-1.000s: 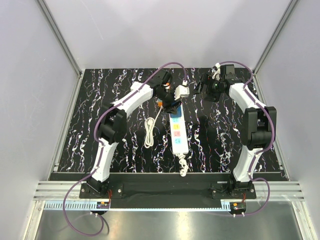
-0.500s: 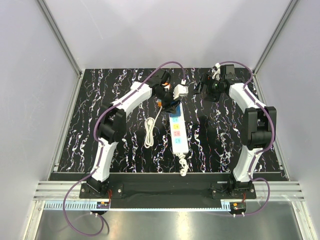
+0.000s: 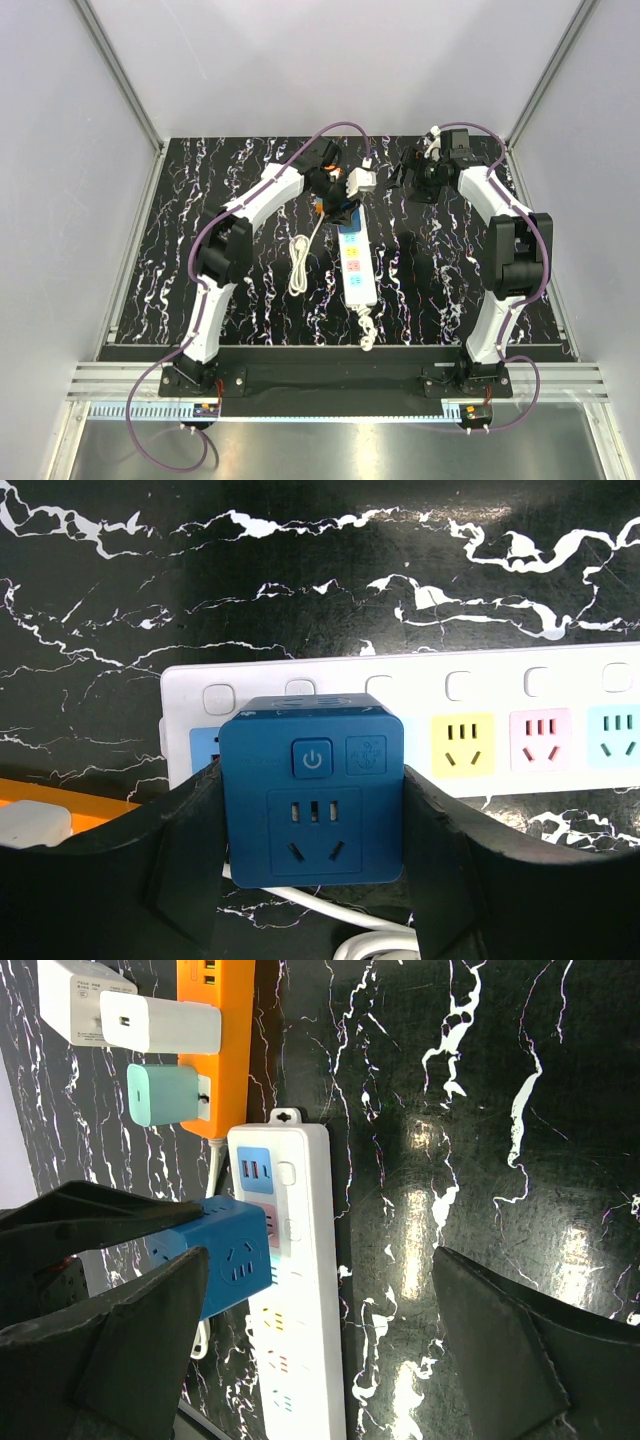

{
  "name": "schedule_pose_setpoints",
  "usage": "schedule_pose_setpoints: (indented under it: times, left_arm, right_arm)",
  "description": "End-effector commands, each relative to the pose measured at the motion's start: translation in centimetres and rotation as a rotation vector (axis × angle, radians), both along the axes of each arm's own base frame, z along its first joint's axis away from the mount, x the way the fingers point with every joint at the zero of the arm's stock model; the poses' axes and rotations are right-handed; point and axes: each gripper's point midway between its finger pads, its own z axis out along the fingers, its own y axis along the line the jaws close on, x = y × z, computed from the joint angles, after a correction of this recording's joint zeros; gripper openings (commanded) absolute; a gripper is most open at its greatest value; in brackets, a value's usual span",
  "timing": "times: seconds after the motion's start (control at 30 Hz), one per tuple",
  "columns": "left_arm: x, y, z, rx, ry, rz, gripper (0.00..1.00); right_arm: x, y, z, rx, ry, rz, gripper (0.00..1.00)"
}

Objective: Insert the plug

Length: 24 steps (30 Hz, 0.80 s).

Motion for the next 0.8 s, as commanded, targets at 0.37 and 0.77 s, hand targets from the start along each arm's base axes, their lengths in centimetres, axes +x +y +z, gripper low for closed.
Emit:
schedule_pose_setpoints:
  times: [0.37, 0.77]
  left_arm:
    - [1.8, -0.2, 2.3, -0.015, -0.096, 0.019, 0.0]
    - [2.0, 0.0, 1.8, 0.005, -0.096, 0.031, 0.0]
  right_arm:
    - [0.9, -0.2, 0.4, -0.001, -0.041, 0.008, 1.0]
    - [0.9, -0.2, 0.4, -0.001, -0.042, 0.01, 1.0]
